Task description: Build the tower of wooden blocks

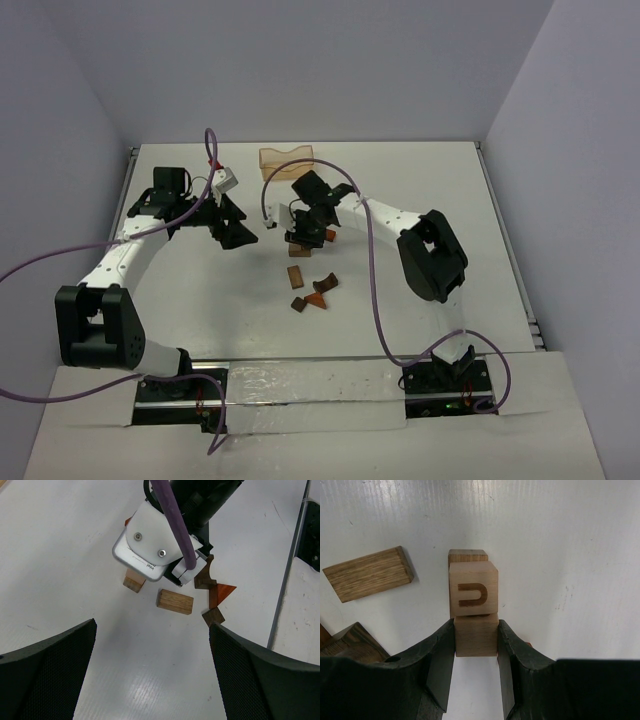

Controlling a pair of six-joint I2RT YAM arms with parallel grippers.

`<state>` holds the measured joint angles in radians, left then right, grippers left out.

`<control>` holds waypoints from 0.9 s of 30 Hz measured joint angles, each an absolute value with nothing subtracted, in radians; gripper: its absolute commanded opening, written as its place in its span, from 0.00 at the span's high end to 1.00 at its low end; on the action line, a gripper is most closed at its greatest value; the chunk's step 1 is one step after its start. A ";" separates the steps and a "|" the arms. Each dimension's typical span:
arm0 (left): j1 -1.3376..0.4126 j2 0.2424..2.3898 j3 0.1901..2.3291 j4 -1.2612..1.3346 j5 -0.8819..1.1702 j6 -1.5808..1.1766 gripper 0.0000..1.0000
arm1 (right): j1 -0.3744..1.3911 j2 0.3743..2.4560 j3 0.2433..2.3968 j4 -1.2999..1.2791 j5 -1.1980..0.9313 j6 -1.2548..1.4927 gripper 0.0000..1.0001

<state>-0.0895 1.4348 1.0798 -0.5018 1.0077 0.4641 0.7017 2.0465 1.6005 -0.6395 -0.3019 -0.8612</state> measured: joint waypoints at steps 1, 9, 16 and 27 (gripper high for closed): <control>-0.089 1.435 1.080 -0.502 1.008 0.464 0.01 | 0.702 2.047 1.602 -0.640 -0.302 -0.861 0.75; -0.089 1.436 1.080 -0.501 1.008 0.464 0.01 | 0.703 2.054 1.615 -0.646 -0.303 -0.861 0.74; -0.089 1.437 1.080 -0.500 1.008 0.464 0.01 | 0.709 2.062 1.625 -0.651 -0.299 -0.861 0.73; -0.089 1.438 1.080 -0.500 1.008 0.465 0.01 | 0.714 2.062 1.625 -0.652 -0.295 -0.862 0.69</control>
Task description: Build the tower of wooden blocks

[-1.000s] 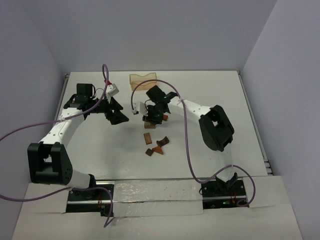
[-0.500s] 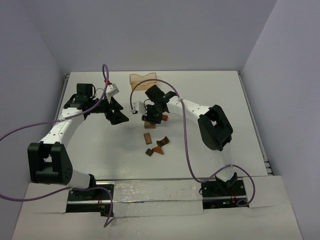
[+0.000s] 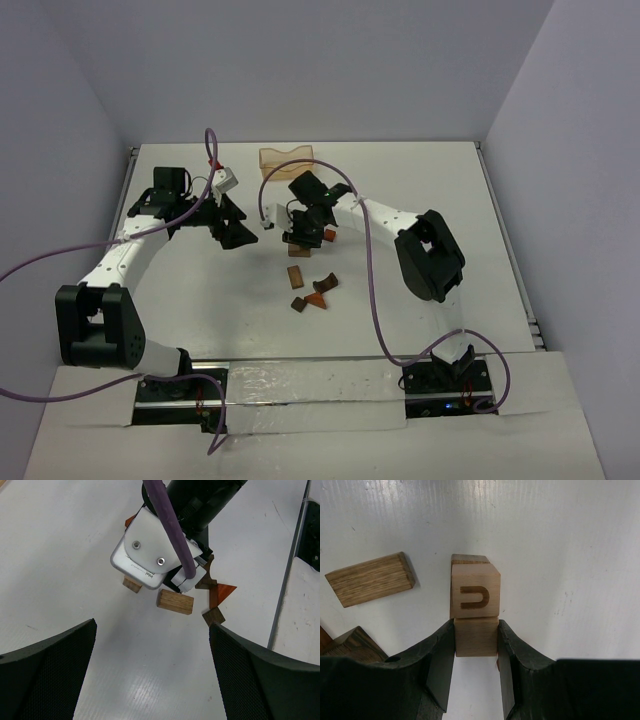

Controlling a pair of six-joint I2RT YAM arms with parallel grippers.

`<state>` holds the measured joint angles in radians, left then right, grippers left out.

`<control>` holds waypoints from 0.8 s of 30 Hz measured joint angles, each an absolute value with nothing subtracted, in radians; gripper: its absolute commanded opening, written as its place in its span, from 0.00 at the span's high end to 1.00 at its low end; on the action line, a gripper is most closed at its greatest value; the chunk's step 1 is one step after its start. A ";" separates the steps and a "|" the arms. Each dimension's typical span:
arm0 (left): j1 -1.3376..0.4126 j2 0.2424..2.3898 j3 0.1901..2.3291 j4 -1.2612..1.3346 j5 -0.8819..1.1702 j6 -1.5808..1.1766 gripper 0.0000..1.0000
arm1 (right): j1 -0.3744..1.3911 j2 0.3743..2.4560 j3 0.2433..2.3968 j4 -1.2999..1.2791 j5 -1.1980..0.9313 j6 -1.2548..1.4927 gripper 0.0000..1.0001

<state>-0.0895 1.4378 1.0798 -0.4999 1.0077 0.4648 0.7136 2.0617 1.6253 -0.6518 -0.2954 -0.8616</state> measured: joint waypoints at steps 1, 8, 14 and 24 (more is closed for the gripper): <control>-0.089 1.438 1.080 -0.500 1.008 0.465 0.01 | 0.714 2.062 1.625 -0.652 -0.295 -0.862 0.69; -0.089 1.443 1.080 -0.497 1.008 0.464 0.01 | 0.717 2.062 1.625 -0.652 -0.295 -0.862 0.69; -0.089 1.444 1.080 -0.495 1.008 0.464 0.01 | 0.717 2.062 1.625 -0.652 -0.295 -0.862 0.53; -0.089 1.444 1.080 -0.492 1.008 0.464 0.01 | 0.724 2.065 1.625 -0.658 -0.295 -0.853 0.24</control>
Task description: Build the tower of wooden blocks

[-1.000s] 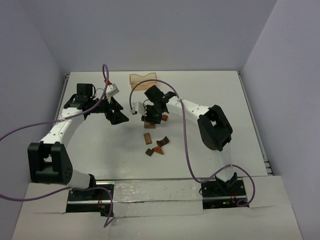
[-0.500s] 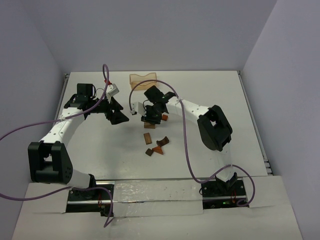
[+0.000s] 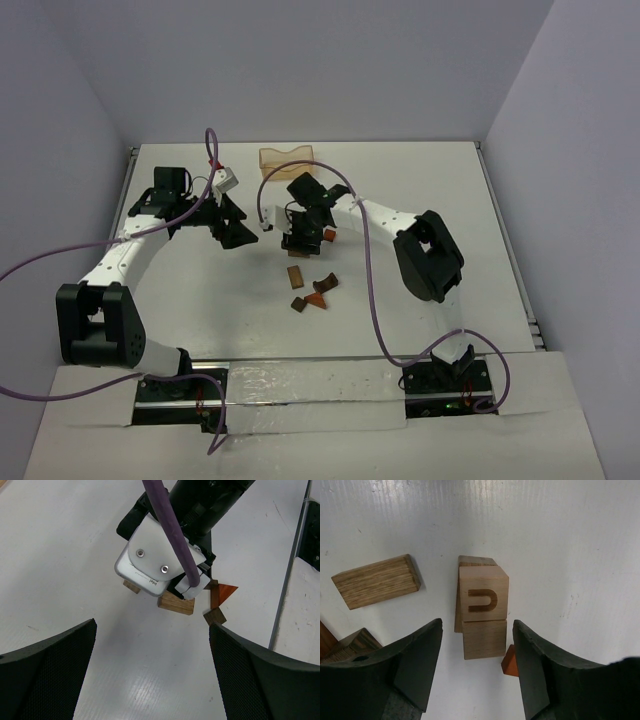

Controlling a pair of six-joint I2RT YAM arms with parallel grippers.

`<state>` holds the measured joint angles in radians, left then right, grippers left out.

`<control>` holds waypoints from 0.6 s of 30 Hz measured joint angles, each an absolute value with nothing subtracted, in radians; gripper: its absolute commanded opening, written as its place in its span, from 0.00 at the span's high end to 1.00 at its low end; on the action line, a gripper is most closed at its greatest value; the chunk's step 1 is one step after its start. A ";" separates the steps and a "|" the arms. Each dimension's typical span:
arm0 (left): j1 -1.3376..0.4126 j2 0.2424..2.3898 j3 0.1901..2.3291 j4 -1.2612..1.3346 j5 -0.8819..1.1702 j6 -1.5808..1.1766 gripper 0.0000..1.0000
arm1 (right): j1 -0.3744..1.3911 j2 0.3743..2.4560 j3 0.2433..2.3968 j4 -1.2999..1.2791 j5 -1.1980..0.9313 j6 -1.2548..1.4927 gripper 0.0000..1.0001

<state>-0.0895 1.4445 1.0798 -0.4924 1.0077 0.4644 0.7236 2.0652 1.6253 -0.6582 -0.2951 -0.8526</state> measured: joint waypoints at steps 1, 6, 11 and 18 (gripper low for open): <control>-0.089 1.444 1.080 -0.492 1.008 0.464 0.01 | 0.724 2.065 1.625 -0.658 -0.295 -0.850 0.18; -0.089 1.444 1.080 -0.488 1.007 0.464 0.01 | 0.724 2.066 1.639 -0.668 -0.296 -0.829 0.01; -0.089 1.444 1.080 -0.488 1.008 0.462 0.01 | 0.724 2.060 1.667 -0.670 -0.304 -0.791 0.00; -0.082 1.432 1.080 -0.489 1.007 0.468 0.01 | 0.724 1.949 1.667 -0.672 -0.323 -0.725 0.00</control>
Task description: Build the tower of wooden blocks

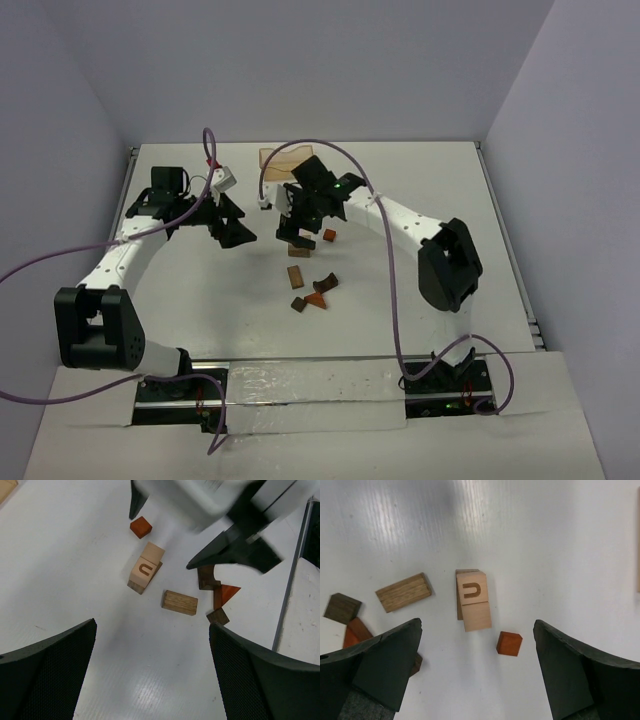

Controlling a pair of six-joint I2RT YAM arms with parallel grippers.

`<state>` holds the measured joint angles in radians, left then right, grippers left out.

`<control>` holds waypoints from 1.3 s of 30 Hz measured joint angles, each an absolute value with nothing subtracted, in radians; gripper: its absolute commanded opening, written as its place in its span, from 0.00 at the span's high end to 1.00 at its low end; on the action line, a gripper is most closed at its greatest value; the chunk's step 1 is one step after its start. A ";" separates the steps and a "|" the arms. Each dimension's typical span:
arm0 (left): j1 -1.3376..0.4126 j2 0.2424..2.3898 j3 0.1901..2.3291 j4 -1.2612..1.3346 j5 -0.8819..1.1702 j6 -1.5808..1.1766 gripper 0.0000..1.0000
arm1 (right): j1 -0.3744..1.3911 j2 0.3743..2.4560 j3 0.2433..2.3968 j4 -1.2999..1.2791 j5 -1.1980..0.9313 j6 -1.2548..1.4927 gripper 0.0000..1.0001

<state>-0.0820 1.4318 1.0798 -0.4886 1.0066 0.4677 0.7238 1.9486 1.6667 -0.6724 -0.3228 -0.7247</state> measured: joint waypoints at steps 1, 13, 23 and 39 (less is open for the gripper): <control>-0.082 1.425 1.080 -0.489 1.005 0.475 0.01 | 0.722 1.920 1.664 -0.670 -0.328 -0.714 0.00; -0.211 1.394 1.097 -0.718 0.885 0.836 0.31 | 0.533 1.512 1.429 -0.590 -0.473 -0.572 0.00; -0.522 1.484 1.165 -0.852 0.687 1.210 0.43 | 0.244 1.325 1.159 -0.583 -0.611 -0.473 0.00; -0.754 1.821 1.309 -1.014 0.475 1.613 0.43 | -0.033 1.141 1.034 -0.557 -0.856 -0.368 0.00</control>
<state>-0.7544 1.8210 1.3094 -1.0143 0.4747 1.6134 -0.0330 1.1405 1.0340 -0.5569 -0.8557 -0.3682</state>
